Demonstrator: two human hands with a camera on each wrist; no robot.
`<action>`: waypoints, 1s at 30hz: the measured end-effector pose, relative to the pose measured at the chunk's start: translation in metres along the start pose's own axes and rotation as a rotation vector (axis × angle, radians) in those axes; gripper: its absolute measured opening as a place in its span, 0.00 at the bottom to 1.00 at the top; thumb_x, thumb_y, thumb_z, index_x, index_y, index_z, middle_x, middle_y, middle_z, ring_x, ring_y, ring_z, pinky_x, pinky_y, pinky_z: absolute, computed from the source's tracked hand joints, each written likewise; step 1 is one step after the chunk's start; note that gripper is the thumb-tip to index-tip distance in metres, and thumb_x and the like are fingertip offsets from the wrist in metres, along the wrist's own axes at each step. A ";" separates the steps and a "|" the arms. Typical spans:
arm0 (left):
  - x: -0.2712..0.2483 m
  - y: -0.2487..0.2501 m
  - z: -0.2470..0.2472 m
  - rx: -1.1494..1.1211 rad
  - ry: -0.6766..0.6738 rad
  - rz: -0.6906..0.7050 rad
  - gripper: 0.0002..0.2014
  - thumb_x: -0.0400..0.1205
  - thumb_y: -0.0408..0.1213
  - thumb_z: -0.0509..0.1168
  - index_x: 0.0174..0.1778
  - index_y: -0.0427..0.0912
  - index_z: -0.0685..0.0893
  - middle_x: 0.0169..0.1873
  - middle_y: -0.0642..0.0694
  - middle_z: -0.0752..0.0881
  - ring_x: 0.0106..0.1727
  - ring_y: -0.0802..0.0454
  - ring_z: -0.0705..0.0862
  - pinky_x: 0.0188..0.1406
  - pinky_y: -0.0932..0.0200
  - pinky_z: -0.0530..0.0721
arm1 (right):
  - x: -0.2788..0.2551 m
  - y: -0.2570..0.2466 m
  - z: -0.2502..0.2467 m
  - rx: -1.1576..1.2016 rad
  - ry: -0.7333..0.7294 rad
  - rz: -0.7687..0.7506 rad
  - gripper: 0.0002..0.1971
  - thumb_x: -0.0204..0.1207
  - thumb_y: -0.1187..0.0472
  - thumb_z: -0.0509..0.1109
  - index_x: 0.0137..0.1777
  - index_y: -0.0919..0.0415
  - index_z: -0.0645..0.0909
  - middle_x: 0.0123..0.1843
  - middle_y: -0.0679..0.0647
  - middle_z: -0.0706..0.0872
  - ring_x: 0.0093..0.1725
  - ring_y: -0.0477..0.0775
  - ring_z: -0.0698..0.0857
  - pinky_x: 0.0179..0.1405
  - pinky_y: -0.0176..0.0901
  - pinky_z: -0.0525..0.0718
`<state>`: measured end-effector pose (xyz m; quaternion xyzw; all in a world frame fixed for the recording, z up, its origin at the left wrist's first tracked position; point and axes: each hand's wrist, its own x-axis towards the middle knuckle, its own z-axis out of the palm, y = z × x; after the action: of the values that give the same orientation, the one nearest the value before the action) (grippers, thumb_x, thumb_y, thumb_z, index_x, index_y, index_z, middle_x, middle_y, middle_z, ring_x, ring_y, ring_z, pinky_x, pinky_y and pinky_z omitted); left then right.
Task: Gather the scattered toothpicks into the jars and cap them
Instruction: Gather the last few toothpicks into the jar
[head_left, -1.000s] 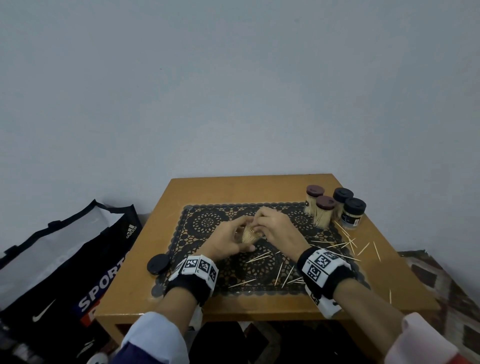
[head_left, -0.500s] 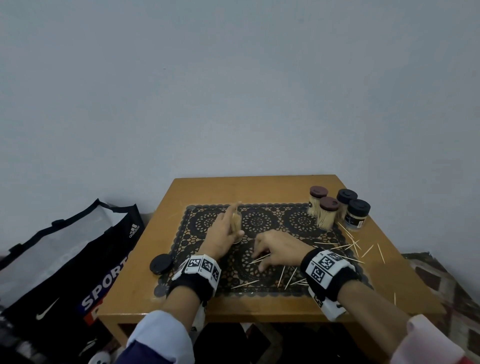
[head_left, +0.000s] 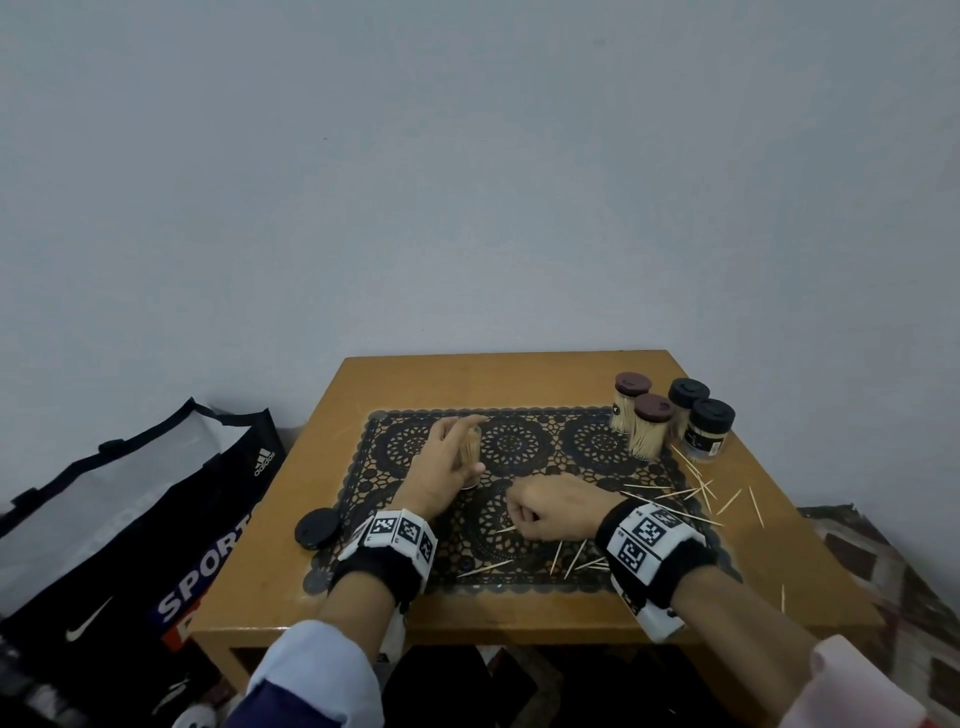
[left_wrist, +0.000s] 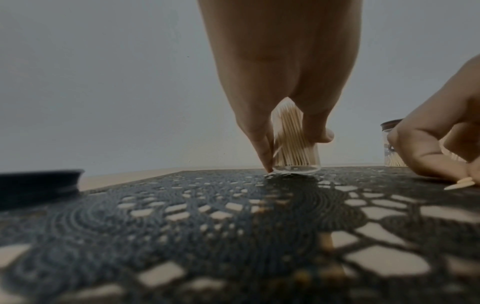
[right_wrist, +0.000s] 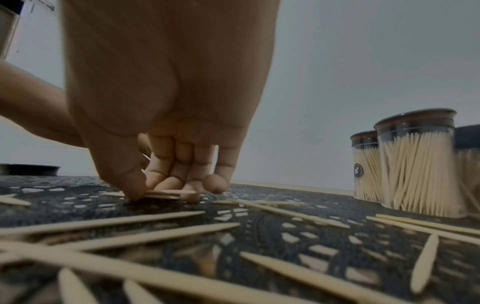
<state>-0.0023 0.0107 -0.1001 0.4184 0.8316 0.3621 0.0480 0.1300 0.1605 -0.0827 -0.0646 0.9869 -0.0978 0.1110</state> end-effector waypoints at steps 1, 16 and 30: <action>0.000 0.000 0.000 -0.009 0.000 -0.004 0.30 0.82 0.36 0.69 0.79 0.53 0.69 0.76 0.46 0.66 0.74 0.44 0.72 0.72 0.45 0.76 | -0.001 -0.001 -0.001 0.006 -0.002 -0.003 0.03 0.80 0.60 0.62 0.44 0.53 0.73 0.45 0.51 0.79 0.40 0.52 0.77 0.40 0.47 0.75; 0.003 0.002 0.006 -0.119 -0.179 0.149 0.35 0.73 0.37 0.79 0.75 0.49 0.70 0.59 0.47 0.85 0.57 0.48 0.86 0.56 0.57 0.84 | 0.002 -0.005 -0.011 0.142 1.078 -0.094 0.10 0.82 0.60 0.65 0.58 0.61 0.83 0.51 0.51 0.86 0.49 0.48 0.84 0.47 0.39 0.82; 0.004 0.003 0.008 -0.158 -0.134 0.205 0.36 0.71 0.40 0.81 0.73 0.46 0.73 0.59 0.51 0.86 0.58 0.55 0.85 0.60 0.53 0.83 | 0.009 0.002 -0.007 0.136 0.935 -0.123 0.13 0.81 0.50 0.65 0.50 0.55 0.89 0.51 0.46 0.84 0.55 0.45 0.78 0.51 0.49 0.81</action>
<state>-0.0002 0.0190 -0.1032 0.5191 0.7484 0.4007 0.0991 0.1199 0.1627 -0.0781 -0.0646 0.9167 -0.1869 -0.3471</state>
